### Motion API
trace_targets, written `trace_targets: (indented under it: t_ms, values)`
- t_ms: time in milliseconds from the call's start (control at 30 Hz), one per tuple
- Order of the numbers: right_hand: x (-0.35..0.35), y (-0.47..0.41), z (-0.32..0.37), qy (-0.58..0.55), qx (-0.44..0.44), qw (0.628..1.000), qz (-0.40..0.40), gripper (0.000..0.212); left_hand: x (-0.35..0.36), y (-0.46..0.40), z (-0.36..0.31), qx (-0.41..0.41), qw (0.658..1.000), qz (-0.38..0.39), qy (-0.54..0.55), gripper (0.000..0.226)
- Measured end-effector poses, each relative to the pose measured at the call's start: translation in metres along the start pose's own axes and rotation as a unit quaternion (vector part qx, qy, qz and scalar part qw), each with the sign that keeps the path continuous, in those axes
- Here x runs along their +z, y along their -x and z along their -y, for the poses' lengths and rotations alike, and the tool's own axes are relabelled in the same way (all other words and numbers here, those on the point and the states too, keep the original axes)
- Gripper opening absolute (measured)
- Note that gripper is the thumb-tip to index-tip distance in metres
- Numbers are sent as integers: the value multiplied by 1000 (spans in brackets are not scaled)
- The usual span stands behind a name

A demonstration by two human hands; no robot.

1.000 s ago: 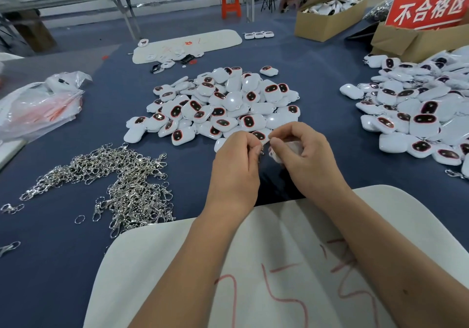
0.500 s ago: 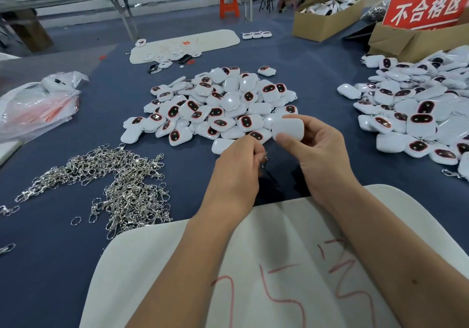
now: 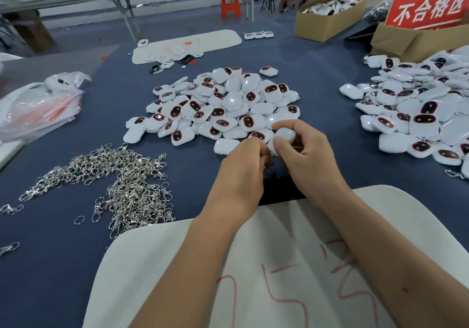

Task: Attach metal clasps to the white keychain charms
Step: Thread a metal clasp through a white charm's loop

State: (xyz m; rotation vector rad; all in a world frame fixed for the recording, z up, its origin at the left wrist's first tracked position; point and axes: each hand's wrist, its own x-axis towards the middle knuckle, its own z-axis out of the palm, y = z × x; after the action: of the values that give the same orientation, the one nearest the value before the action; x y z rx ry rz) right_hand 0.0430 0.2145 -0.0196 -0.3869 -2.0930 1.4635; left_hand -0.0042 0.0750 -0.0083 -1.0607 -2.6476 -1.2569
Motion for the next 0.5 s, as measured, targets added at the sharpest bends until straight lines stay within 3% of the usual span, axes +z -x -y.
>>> trace_targets:
  t_ms: [500]
  values:
    - [3, 3, 0, 30, -26, 999, -33, 18, 4, 2, -3, -29, 999, -7, -29, 34]
